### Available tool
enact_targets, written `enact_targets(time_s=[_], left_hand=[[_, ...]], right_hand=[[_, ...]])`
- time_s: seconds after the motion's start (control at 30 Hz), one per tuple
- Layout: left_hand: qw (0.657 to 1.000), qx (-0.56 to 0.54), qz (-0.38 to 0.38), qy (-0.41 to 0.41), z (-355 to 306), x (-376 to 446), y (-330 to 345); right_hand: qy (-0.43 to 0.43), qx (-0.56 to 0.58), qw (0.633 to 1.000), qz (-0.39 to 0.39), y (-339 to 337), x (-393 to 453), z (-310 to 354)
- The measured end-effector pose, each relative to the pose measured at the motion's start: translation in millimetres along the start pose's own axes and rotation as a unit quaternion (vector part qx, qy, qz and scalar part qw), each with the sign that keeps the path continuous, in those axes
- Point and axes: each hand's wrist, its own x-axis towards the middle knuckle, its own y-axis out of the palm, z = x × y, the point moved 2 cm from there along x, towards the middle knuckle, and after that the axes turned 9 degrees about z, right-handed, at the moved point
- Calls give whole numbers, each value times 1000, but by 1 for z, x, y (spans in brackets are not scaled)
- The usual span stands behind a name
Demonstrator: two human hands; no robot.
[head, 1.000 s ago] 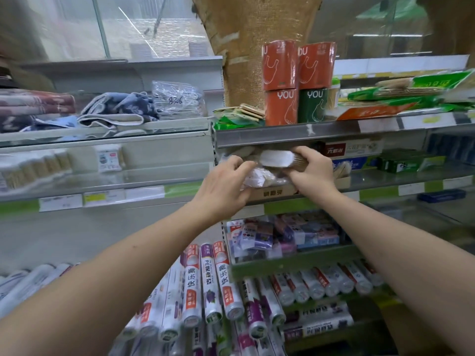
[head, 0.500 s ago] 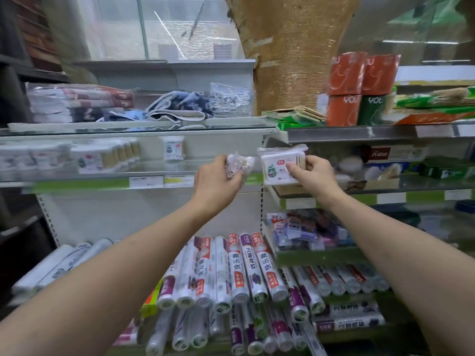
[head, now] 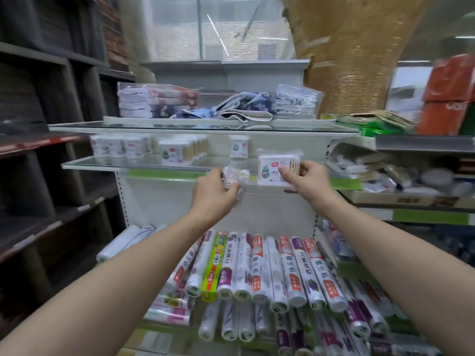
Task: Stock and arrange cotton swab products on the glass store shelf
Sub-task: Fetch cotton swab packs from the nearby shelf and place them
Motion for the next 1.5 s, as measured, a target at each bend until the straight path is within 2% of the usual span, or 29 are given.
enact_targets(time_s=[0.2, 0.63, 0.9, 1.23, 1.5], left_hand=[[998, 5, -41, -55, 35, 19, -33], [988, 4, -96, -118, 57, 68, -68], [987, -21, -112, -111, 99, 90, -96], [993, -107, -28, -27, 151, 134, -107], [988, -152, -11, 14, 164, 148, -114]], right_hand=[[-17, 3, 999, 41, 48, 47, 7], [45, 21, 997, 66, 105, 127, 2], [81, -12, 997, 11, 134, 151, 4], [154, -116, 980, -46, 169, 164, 16], [201, -211, 954, -70, 185, 193, 13]])
